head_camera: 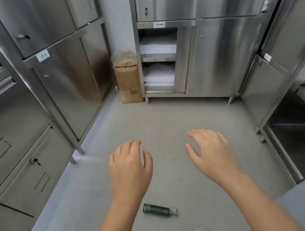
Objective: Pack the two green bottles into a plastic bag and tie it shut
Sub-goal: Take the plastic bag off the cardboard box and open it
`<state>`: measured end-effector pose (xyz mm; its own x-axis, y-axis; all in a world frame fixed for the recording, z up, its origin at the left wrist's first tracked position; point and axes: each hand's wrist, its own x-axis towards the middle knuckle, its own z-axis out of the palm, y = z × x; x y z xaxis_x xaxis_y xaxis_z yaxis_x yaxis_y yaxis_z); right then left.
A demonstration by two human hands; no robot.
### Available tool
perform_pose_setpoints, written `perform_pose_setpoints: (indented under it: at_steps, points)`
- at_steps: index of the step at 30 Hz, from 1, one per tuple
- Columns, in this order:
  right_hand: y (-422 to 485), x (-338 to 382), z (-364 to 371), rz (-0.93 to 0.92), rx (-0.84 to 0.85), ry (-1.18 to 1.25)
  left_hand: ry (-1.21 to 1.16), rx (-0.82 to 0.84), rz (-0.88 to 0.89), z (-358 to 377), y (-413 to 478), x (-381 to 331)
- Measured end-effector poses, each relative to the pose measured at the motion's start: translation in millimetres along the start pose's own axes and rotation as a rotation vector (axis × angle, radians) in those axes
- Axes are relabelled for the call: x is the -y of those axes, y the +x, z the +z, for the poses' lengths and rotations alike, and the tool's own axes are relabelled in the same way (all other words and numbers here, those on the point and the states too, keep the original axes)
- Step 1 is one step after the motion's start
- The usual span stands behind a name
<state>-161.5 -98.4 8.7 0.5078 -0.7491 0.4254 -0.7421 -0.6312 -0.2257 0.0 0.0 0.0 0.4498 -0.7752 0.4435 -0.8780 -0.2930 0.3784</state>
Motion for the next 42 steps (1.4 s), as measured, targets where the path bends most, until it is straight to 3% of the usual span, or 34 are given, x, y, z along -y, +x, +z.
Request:
perform_pose_setpoints:
  at_steps: [7,11,19,26,36,42]
  points:
    - [93,-94,49,0.104,0.07,-0.004,0.016,0.028,-0.009,90,104,-28]
    - [154,-139,59,0.108,0.069,0.001,-0.004,0.065,-0.123,133,166,-36]
    - [251,-168,103,0.084,0.145,0.042,-0.003,0.064,-0.237,184,249,-20]
    - [344,-128,173,0.069,0.178,0.043,-0.019,0.083,-0.301,211,331,58]
    - [530,14,298,0.124,0.171,0.102,0.028,0.123,-0.261,216,512,267]
    - [616,73,356,0.09,0.199,0.094,-0.005,0.163,-0.299,222,590,346]
